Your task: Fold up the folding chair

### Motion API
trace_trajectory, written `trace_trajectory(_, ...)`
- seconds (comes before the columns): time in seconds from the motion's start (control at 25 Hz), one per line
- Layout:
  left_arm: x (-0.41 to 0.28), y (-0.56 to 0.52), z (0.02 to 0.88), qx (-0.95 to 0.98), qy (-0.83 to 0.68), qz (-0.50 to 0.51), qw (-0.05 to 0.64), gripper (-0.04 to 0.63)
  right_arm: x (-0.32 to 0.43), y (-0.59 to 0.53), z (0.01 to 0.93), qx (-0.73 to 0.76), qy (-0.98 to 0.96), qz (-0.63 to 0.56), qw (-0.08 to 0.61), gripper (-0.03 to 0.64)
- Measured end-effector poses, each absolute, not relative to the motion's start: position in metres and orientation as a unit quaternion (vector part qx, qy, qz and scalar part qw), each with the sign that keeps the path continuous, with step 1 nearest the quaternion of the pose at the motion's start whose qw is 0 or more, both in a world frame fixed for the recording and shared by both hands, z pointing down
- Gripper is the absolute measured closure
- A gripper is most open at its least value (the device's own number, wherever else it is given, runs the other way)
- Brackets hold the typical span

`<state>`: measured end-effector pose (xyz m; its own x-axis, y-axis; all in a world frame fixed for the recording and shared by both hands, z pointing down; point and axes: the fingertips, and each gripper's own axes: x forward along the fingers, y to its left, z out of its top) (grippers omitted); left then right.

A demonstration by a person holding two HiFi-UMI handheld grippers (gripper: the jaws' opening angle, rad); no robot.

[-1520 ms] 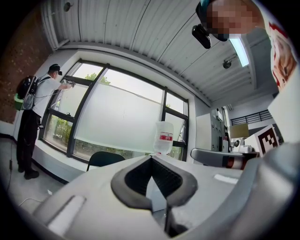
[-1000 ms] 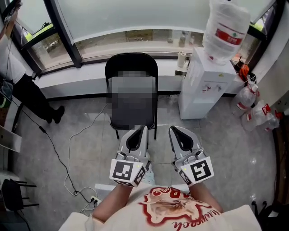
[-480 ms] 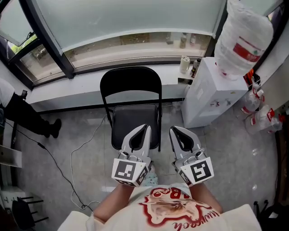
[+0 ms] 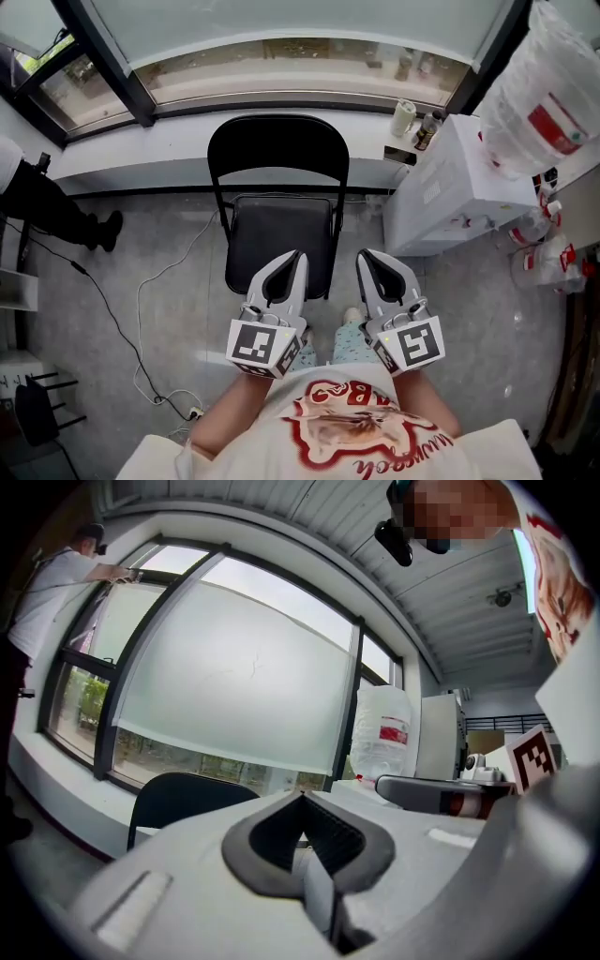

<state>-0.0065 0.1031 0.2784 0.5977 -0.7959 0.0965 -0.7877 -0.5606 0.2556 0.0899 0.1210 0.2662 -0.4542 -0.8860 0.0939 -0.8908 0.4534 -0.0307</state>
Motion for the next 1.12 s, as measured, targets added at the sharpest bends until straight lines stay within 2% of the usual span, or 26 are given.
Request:
trace_trajectory(0.4,-0.011,0.08,0.344,0.832,-0.529,0.026,0.166,0.595,0.12,0.048,0.335,0.476,-0.87,0.091,0.093,0.594)
trace_trajectory(0.64,-0.019,0.08,0.431,0.787,-0.582,0.071,0.193,0.595,0.133,0.006,0.405,0.459,-0.87,0.124,0.131,0.594)
trace_trajectory(0.88,-0.039,0.093,0.521,0.76,-0.589,0.103,0.253,0.595,0.129,-0.035,0.486,0.48,-0.851,0.133,0.165,0.588)
trace_trajectory(1.12,-0.069,0.094,0.59,0.739,-0.606,0.119,0.269,0.595,0.119,-0.055,0.549,0.496,-0.838,0.145,0.176,0.575)
